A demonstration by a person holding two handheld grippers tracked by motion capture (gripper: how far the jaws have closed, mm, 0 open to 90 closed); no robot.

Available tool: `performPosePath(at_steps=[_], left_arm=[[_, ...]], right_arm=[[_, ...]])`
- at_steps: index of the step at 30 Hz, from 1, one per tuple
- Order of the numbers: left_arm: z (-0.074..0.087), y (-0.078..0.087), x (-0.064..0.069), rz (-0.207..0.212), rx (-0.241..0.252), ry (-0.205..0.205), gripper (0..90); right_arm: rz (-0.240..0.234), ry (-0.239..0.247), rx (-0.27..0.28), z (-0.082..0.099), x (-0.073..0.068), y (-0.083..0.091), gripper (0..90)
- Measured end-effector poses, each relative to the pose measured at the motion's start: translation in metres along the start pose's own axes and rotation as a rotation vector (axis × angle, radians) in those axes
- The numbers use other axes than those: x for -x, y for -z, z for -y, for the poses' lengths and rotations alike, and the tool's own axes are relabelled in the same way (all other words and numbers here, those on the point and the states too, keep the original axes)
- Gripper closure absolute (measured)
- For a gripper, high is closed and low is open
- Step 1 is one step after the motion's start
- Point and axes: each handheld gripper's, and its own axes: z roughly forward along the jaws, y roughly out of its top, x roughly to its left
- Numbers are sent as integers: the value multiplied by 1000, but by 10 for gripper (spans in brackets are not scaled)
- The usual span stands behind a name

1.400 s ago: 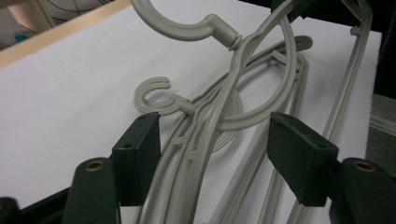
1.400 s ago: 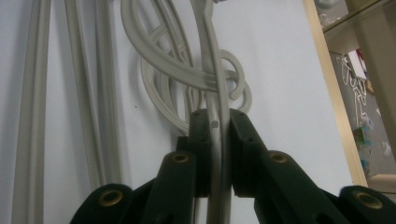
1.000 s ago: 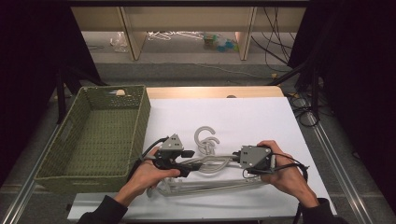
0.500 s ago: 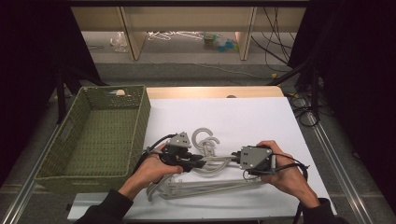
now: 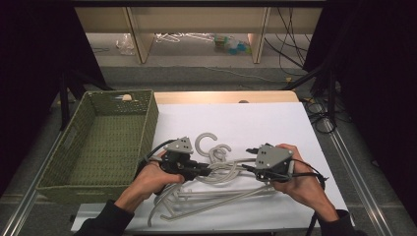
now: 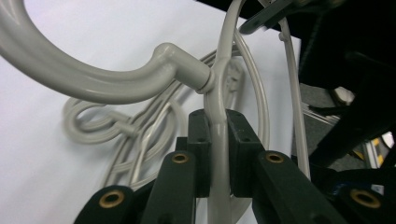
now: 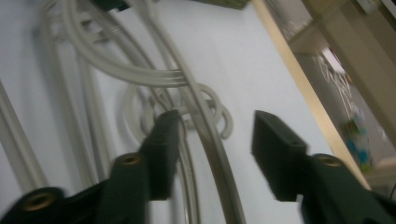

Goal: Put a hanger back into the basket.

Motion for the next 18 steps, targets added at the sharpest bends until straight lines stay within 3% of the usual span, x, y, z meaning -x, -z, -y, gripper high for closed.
performPosePath(at_steps=[1, 2, 7, 10, 12, 15, 18], left_arm=[[1, 2, -3, -10, 3, 6, 813], [1, 4, -5, -15, 8, 17, 813], [2, 19, -14, -57, 50, 82, 812], [1, 33, -20, -84, 86, 101, 813], [1, 44, -24, -110, 107, 104, 812], [-1, 60, -28, -128, 135, 107, 811], [-3, 77, -31, -139, 183, 135, 812]], right_arm=[[26, -93, 7, -2, 1, 3, 423], [26, -93, 7, -2, 1, 3, 423], [80, -222, 86, -8, 3, 13, 321], [94, -237, 118, -12, -1, 20, 311], [62, -245, 138, -12, -11, 23, 307], [56, -242, 134, -10, -18, 23, 307], [45, -251, 128, -3, -32, 21, 295]])
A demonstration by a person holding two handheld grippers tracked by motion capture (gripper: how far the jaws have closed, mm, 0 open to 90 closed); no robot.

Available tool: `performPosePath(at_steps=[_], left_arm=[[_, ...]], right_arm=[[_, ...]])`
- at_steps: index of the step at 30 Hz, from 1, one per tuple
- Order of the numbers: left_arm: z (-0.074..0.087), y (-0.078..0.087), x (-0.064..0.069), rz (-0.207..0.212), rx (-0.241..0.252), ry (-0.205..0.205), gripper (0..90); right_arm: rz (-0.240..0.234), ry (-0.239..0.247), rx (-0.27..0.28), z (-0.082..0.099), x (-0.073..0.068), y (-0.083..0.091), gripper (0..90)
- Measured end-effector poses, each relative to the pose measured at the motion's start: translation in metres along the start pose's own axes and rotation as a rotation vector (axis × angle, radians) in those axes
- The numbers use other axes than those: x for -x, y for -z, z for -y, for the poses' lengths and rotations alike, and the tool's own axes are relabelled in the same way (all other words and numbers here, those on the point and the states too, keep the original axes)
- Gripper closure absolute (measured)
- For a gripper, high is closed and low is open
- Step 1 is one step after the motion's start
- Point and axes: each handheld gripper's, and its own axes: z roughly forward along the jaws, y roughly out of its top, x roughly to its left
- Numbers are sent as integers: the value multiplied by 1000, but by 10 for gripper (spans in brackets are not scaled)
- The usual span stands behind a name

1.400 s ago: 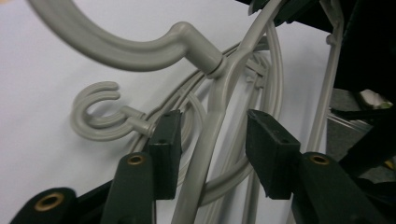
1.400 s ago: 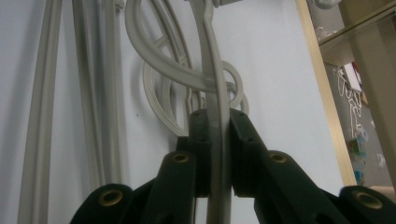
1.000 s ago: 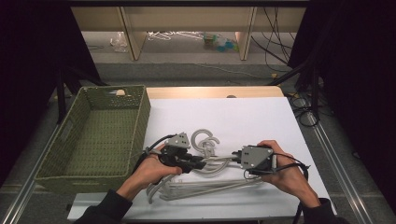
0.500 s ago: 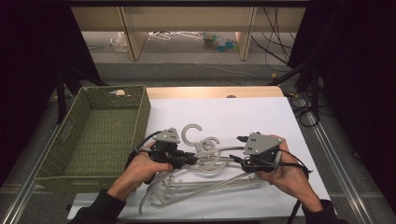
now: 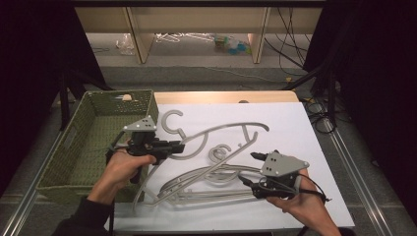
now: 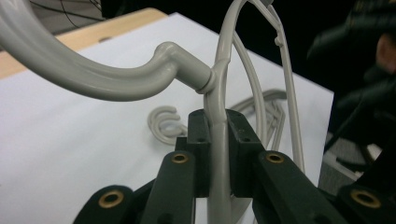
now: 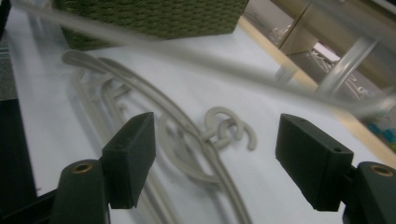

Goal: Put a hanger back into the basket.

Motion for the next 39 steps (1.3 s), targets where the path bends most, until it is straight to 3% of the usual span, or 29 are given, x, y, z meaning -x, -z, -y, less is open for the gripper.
performPosePath(at_steps=[1, 7, 14, 18, 24, 34, 39], left_arm=[[-2, 5, -1, -5, 13, 3, 812], [-15, 37, -14, -35, 44, 25, 812], [-22, 72, -38, -100, 85, 88, 812], [-19, 88, -56, -157, 105, 125, 812], [-13, 113, -82, -236, 143, 170, 811], [-1, 139, -123, -322, 145, 219, 809], [7, 152, -143, -393, 137, 247, 809]], right_arm=[[-17, -15, -3, 8, -7, -3, 288], [-49, -39, -58, 24, -12, -16, 268], [-61, -67, -49, 31, -11, -22, 250], [-73, -94, -31, 35, -11, -24, 235], [-79, -111, -50, 42, -9, -27, 235], [-110, -124, -52, 45, -9, -31, 233], [-115, -117, -60, 46, -9, -32, 234]])
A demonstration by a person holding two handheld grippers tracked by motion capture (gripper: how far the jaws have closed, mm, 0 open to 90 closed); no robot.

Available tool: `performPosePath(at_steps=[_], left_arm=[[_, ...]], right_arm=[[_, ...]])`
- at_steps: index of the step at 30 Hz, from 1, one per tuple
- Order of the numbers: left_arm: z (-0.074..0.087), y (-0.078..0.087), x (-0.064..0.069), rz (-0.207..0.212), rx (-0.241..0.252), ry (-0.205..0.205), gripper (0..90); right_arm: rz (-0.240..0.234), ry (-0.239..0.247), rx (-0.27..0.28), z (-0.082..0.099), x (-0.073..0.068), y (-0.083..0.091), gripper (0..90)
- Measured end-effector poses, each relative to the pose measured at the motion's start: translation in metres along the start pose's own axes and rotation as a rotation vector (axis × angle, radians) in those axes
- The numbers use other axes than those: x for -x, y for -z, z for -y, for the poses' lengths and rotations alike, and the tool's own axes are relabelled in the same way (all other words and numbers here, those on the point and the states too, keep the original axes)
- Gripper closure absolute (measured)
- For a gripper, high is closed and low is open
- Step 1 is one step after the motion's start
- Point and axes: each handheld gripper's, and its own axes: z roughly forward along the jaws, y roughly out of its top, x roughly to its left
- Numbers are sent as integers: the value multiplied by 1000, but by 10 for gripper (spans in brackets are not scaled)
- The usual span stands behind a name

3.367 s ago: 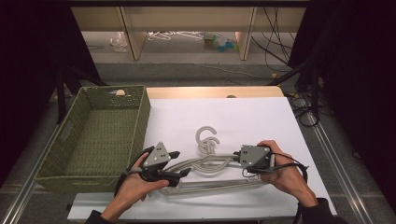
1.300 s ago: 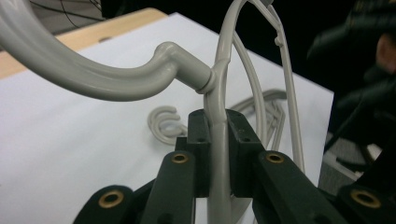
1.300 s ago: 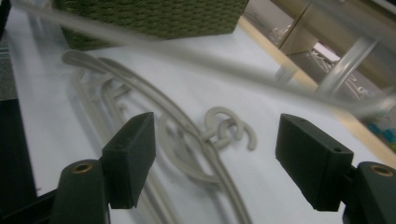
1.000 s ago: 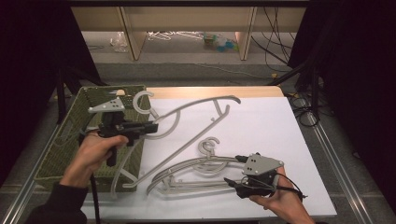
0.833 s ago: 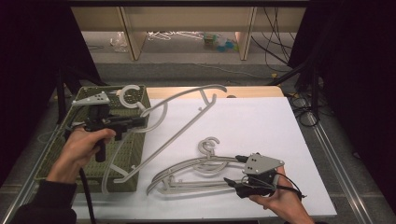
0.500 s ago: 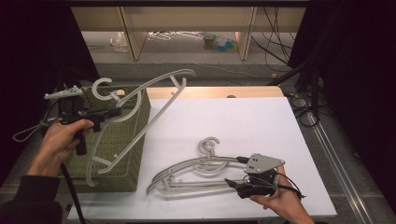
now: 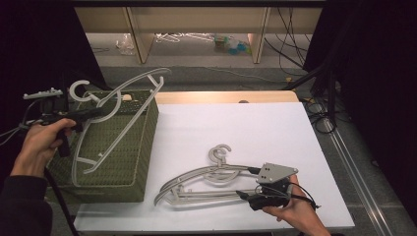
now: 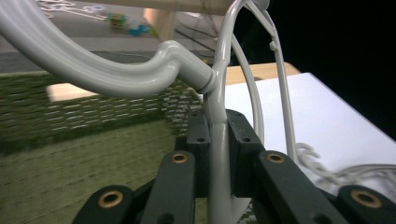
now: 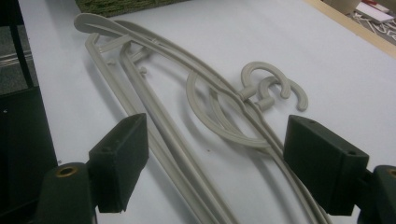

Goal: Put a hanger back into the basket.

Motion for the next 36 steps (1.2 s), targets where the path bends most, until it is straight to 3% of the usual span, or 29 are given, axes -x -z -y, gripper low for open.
performPosePath(at_steps=[6, 10, 12, 20, 26, 36], left_arm=[[5, 4, -18, -54, 14, 3, 809], [3, 8, -23, -70, 12, -61, 807], [3, 9, -25, -80, 5, -72, 808], [8, 12, -45, -129, -12, -49, 809], [8, 16, -57, -163, -41, -65, 808], [22, 7, -69, -154, -85, -71, 807]], right_arm=[[-5, -4, -6, 1, -1, -1, 235], [-11, 0, -7, 1, -1, -2, 236], [-11, 0, -6, 1, -1, -3, 236], [-17, 4, -13, 2, -1, -3, 244], [-24, 6, -23, 3, 0, -4, 244], [-31, 5, -33, 5, -1, -8, 251]])
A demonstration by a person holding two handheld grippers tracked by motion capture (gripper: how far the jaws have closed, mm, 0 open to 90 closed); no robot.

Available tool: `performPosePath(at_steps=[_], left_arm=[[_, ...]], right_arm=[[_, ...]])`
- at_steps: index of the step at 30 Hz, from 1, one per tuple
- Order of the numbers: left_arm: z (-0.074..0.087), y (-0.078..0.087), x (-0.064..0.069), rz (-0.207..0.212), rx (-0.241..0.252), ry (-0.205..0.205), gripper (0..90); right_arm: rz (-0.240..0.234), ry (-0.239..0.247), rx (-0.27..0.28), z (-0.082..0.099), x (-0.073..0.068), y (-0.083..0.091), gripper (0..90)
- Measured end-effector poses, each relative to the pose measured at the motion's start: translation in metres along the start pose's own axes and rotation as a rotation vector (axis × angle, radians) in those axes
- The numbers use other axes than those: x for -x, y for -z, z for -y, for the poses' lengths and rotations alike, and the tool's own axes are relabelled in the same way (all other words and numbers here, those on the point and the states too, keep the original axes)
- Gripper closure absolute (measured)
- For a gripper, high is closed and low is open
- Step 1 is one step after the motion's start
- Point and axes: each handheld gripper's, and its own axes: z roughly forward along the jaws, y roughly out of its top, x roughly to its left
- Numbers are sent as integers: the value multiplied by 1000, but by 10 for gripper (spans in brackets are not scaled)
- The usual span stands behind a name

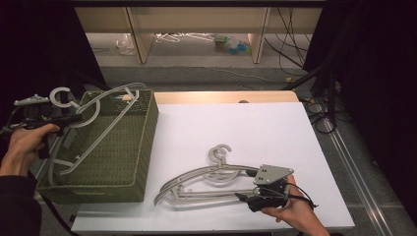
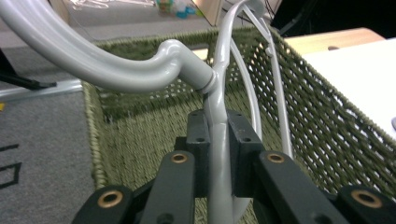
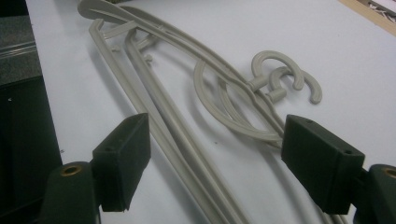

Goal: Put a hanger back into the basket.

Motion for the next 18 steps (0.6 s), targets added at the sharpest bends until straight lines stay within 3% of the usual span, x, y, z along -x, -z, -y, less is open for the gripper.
performPosePath(at_steps=[7, 18], left_arm=[[12, -12, 1, 41, -38, -7, 806], [35, -36, 2, 38, -118, 22, 800]], right_arm=[[-2, -6, -11, 1, 1, 1, 253], [-8, -3, -16, 1, 1, 0, 254]])
